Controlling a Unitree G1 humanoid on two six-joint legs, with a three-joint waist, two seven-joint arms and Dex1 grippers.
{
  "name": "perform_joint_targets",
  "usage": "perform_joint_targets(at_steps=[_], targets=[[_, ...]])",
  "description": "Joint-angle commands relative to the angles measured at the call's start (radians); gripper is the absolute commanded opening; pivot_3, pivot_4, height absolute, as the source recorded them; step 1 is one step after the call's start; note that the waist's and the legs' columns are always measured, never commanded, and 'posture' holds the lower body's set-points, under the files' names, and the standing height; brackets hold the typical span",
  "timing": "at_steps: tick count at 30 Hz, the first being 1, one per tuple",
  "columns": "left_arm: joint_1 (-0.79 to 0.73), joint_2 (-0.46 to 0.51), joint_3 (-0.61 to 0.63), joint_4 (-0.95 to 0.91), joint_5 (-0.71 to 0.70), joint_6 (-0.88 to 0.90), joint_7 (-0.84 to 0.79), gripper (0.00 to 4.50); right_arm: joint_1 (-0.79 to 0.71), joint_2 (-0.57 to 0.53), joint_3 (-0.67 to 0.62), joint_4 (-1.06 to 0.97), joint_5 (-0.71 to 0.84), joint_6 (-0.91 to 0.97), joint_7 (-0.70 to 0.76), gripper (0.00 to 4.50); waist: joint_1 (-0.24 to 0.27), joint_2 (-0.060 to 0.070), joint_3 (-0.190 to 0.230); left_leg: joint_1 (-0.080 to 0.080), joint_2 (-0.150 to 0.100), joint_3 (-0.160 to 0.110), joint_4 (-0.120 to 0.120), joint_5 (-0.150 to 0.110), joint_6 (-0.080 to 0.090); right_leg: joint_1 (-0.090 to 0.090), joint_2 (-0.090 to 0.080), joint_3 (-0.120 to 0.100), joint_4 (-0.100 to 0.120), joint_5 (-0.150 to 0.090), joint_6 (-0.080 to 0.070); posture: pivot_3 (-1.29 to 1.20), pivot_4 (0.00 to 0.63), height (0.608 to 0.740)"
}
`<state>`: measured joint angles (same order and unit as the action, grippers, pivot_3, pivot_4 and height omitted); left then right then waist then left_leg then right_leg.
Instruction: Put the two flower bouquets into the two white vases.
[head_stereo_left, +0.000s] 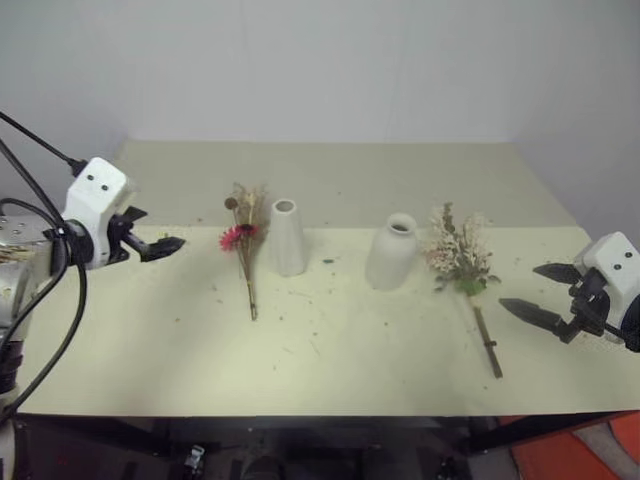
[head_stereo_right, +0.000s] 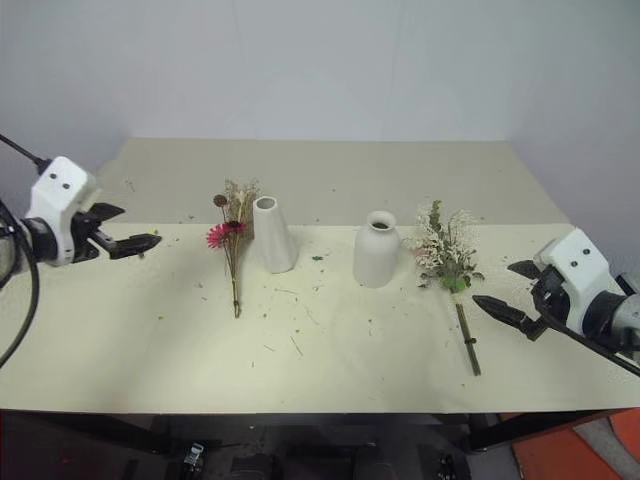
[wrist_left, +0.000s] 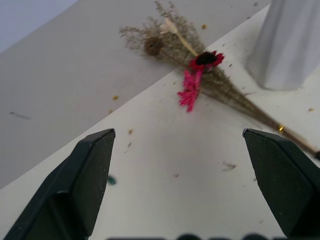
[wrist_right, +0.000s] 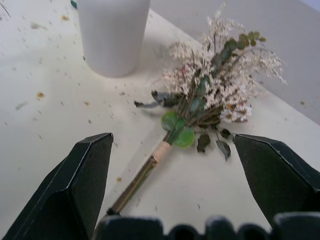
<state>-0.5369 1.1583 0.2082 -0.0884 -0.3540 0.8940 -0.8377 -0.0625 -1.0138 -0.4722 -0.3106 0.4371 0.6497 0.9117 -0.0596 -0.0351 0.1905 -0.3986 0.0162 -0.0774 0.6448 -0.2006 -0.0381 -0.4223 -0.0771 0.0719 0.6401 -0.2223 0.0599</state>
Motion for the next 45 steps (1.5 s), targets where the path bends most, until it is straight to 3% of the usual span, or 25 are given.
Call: perform_joint_targets(at_steps=[1, 5, 12, 17, 22, 25, 30, 37, 43, 45], targets=[[0.062, 0.079, 0.101, -0.026, -0.006, -0.007, -0.058, 4.47, -0.006, -0.045, 0.006, 0.014, 0.0, 0.007, 0.027, 4.5, -0.001, 0.0, 0.0, 0.0, 0.0, 0.0, 0.0, 0.0, 0.0, 0.0, 0.0, 0.0, 0.0, 0.0, 0.0, 0.0, 0.15, 0.74], [0.13, 0.082, 0.164, -0.056, -0.009, 0.006, -0.043, 4.47, -0.038, -0.062, 0.017, 0.054, 0.003, -0.006, 0.04, 4.5, 0.002, 0.001, 0.001, 0.001, 0.0, 0.0, 0.0, 0.0, 0.0, 0.0, 0.0, 0.0, 0.001, 0.0, 0.0, 0.0, 0.15, 0.74], [0.141, 0.036, 0.168, -0.135, -0.033, 0.055, 0.003, 4.47, -0.16, -0.045, 0.111, 0.113, -0.006, -0.016, 0.028, 4.5, 0.005, 0.001, 0.001, 0.001, 0.001, 0.0, 0.0, 0.0, 0.0, 0.0, 0.0, 0.0, 0.001, 0.0, -0.001, 0.0, 0.15, 0.74], [0.149, -0.011, 0.186, -0.225, -0.096, 0.102, 0.011, 4.47, -0.19, -0.059, 0.101, 0.136, 0.006, 0.067, -0.012, 4.5, 0.013, 0.001, 0.001, -0.001, 0.0, 0.0, 0.0, 0.0, 0.0, -0.001, -0.001, 0.0, 0.0, 0.0, 0.0, 0.0, 0.15, 0.74], [0.167, -0.029, 0.127, -0.242, -0.128, -0.079, -0.118, 4.47, -0.221, -0.025, 0.136, 0.045, 0.049, 0.261, -0.109, 4.5, 0.012, 0.001, 0.001, 0.0, 0.0, 0.0, 0.0, 0.0, 0.0, -0.001, 0.0, 0.0, 0.002, 0.0, -0.001, 0.0, 0.15, 0.74], [0.128, -0.052, 0.115, -0.243, -0.201, -0.204, -0.262, 4.47, -0.252, -0.009, 0.225, 0.025, 0.015, 0.34, -0.169, 4.5, 0.011, 0.001, 0.001, 0.0, 0.001, 0.0, 0.0, 0.0, 0.0, -0.001, 0.0, 0.0, 0.001, 0.0, -0.001, 0.0, 0.15, 0.74], [-0.063, -0.105, -0.023, -0.213, -0.234, -0.294, -0.37, 4.47, -0.329, 0.038, 0.303, 0.122, -0.018, 0.377, -0.225, 4.5, 0.021, 0.001, 0.001, -0.001, 0.0, 0.0, 0.0, 0.0, 0.0, -0.001, 0.0, 0.0, 0.001, 0.0, -0.001, 0.0, 0.15, 0.74], [-0.287, -0.264, -0.156, -0.159, -0.227, -0.332, -0.356, 4.47, -0.383, 0.095, 0.369, 0.226, -0.074, 0.391, -0.294, 4.5, 0.016, 0.0, 0.001, -0.002, 0.0, 0.0, 0.001, 0.0, 0.0, 0.0, 0.0, 0.0, 0.0, 0.0, 0.0, 0.0, 0.15, 0.74], [-0.307, -0.318, -0.216, -0.136, -0.172, -0.363, -0.349, 4.47, -0.438, 0.14, 0.41, 0.326, -0.098, 0.362, -0.293, 4.5, 0.0, 0.001, 0.001, -0.001, 0.0, 0.0, 0.0, 0.0, 0.0, -0.001, 0.0, 0.001, 0.001, 0.0, 0.0, 0.0, 0.15, 0.74], [-0.295, -0.32, -0.224, -0.126, -0.153, -0.379, -0.352, 4.5, -0.467, 0.154, 0.431, 0.367, -0.111, 0.358, -0.293, 4.13, -0.005, 0.001, 0.001, 0.0, 0.0, 0.0, 0.001, 0.0, 0.0, 0.0, 0.001, 0.001, 0.001, 0.0, 0.0, 0.0, 0.15, 0.74]])
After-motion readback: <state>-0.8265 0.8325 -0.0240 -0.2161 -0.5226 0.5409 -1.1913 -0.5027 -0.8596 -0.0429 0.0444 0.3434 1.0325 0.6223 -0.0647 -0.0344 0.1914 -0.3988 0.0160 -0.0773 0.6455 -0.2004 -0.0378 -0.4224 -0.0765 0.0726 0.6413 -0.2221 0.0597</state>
